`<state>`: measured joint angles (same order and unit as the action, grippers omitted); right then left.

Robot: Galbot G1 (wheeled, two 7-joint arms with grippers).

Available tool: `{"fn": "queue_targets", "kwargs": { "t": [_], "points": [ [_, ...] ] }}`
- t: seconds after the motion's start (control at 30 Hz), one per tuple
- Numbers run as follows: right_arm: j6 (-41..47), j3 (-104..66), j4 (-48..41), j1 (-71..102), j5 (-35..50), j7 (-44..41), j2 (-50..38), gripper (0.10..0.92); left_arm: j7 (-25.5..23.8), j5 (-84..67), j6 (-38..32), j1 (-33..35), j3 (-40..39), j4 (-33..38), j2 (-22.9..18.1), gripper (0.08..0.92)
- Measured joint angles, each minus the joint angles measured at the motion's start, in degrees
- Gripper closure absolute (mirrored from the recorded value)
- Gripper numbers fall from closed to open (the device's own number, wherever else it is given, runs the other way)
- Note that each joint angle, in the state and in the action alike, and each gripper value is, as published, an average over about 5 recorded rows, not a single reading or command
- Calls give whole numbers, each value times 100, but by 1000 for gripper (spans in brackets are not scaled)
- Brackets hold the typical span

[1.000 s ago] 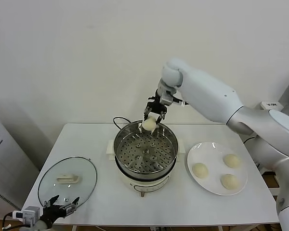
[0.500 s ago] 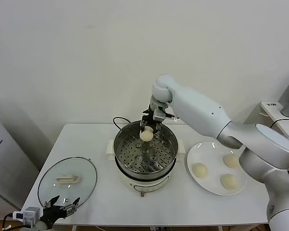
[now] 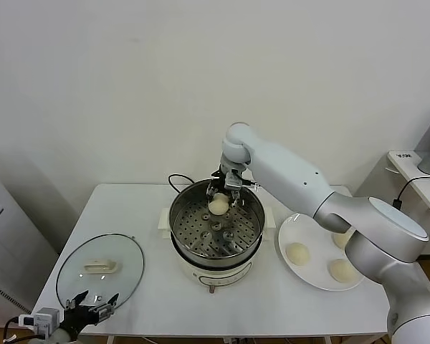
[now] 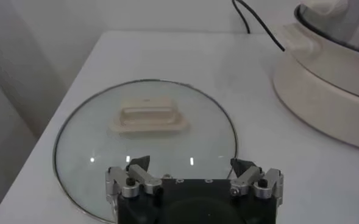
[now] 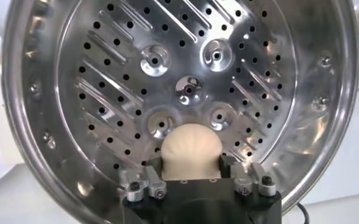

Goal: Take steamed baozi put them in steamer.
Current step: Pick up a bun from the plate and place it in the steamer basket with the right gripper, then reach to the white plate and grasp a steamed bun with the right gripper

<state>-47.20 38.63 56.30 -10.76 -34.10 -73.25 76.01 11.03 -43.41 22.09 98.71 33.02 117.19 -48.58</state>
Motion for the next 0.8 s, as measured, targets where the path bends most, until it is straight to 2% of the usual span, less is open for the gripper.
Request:
{"fn": "queue_targets", "kwargs": {
  "t": [0.1, 0.27, 0.8],
  "points": [
    [0, 16, -9, -25, 40, 16, -28, 212, 0, -1, 0, 10, 4, 0, -4, 177],
    [0, 147, -15, -242, 426, -21, -138, 203, 1, 0, -3, 44, 25, 1, -6, 177],
    [85, 1757, 7, -1879, 3329, -262, -1429, 203, 9, 0, 17, 33, 32, 65, -10, 177]
  ]
}}
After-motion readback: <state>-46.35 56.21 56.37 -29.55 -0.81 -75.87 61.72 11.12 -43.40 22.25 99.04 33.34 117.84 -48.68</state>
